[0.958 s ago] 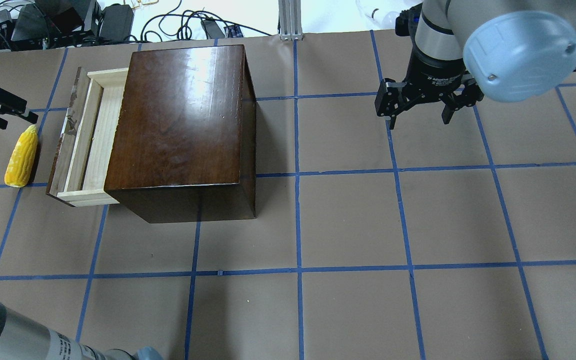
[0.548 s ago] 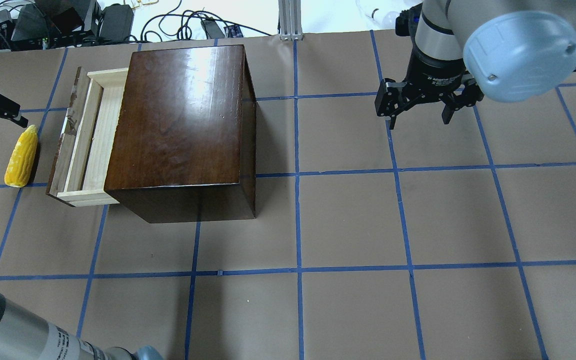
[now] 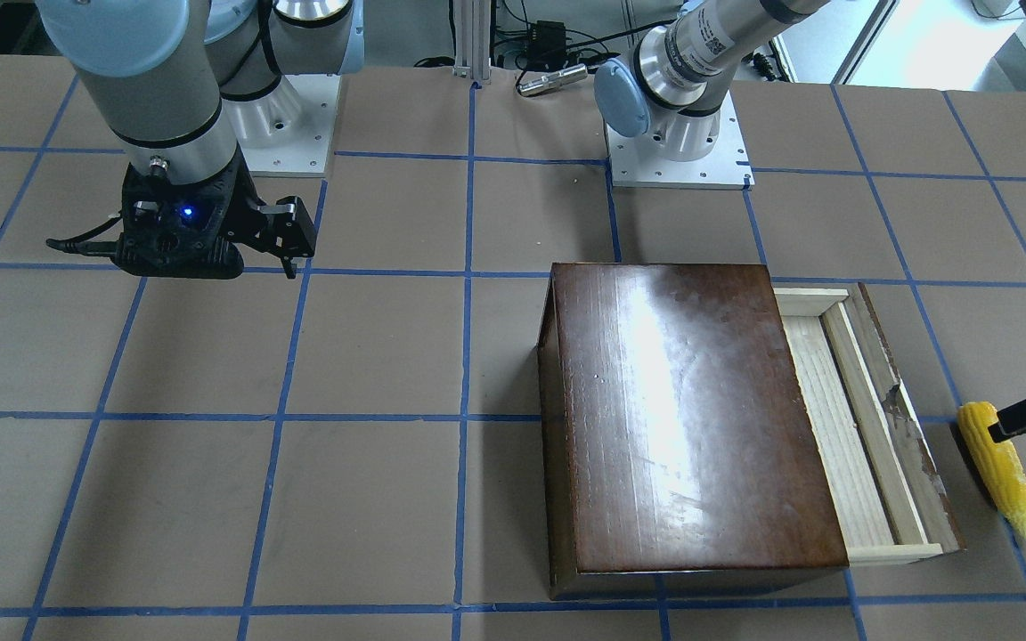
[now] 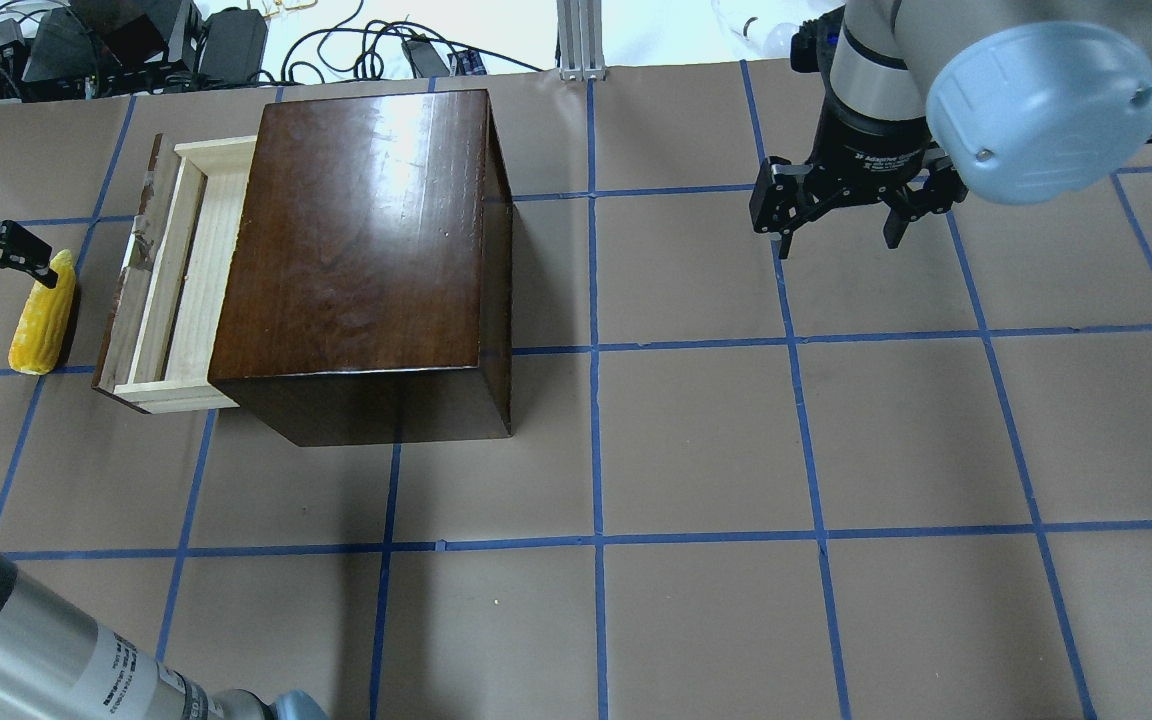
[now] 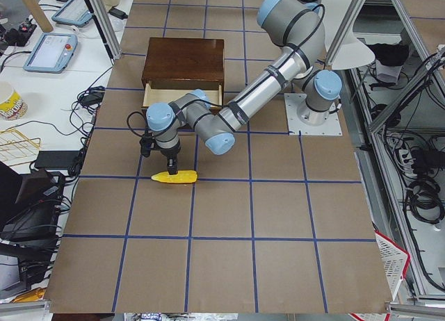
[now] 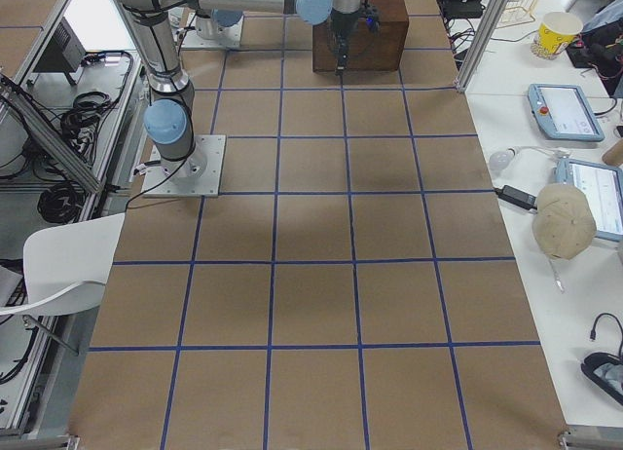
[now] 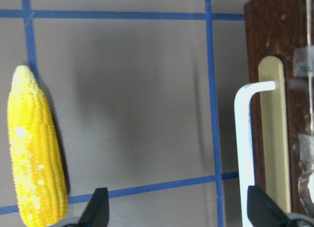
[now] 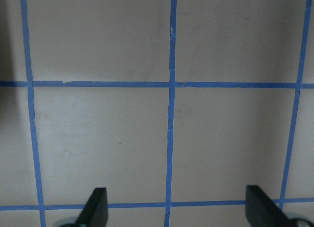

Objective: Open drawer and put corn inside
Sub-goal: 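Lower the left gripper and grasp the yellow corn cob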

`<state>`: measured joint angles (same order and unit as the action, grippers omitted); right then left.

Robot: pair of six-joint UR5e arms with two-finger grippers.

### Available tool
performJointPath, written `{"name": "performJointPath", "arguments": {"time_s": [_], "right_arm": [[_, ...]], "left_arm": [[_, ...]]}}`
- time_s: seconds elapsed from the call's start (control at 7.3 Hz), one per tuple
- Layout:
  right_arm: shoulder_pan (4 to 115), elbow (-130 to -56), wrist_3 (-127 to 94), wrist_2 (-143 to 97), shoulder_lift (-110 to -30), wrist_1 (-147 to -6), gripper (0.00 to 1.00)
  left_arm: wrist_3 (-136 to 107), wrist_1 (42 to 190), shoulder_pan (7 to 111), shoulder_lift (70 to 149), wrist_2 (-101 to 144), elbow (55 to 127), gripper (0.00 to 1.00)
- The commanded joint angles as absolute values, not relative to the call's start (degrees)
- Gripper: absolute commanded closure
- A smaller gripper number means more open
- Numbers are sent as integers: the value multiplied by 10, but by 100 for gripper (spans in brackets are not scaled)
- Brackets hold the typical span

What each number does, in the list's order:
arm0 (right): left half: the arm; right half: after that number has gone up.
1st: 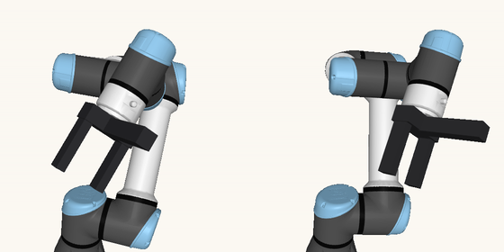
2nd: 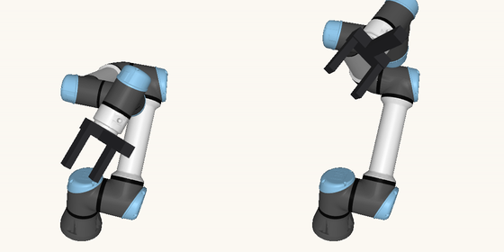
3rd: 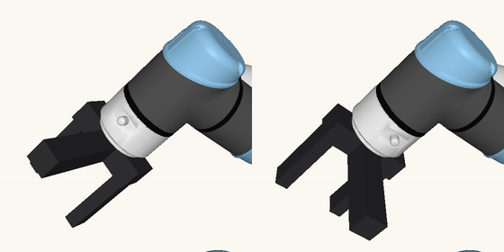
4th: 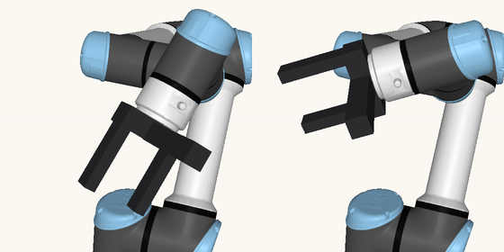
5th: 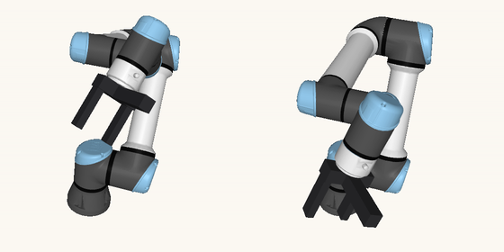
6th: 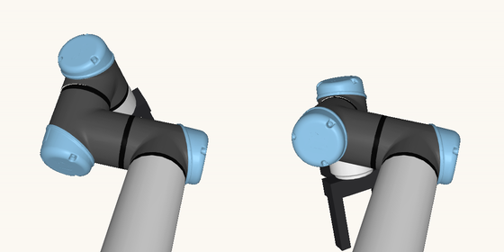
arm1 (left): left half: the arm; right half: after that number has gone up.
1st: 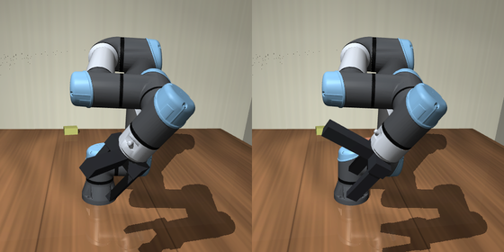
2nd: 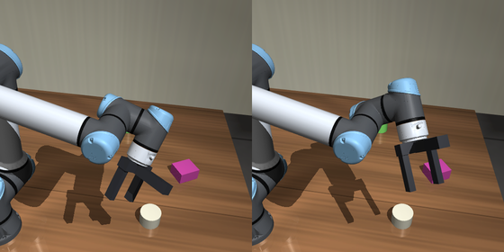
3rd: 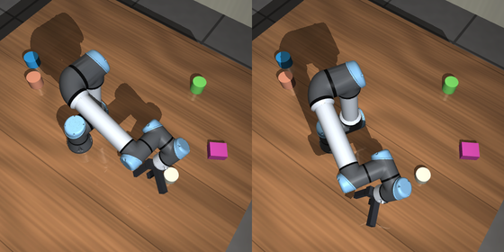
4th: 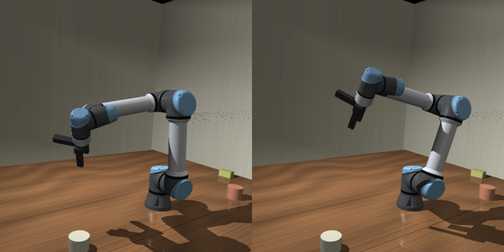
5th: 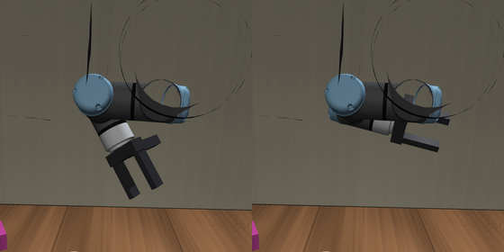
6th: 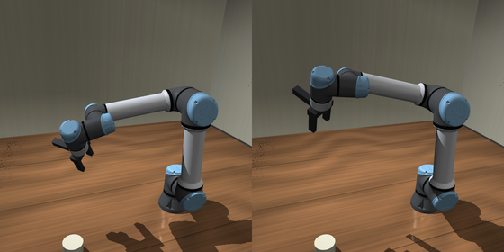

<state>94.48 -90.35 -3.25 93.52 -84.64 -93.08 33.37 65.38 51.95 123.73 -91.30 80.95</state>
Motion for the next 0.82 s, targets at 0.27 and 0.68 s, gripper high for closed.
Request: {"name": "performJointPath", "arguments": {"time_s": [0.27, 0.68], "right_arm": [[945, -904, -33, 935, -846, -931, 0], [945, -904, -33, 935, -846, -931, 0]], "left_arm": [[335, 645, 519, 1270, -916, 811, 0], [337, 622, 519, 1288, -947, 809, 0]]}}
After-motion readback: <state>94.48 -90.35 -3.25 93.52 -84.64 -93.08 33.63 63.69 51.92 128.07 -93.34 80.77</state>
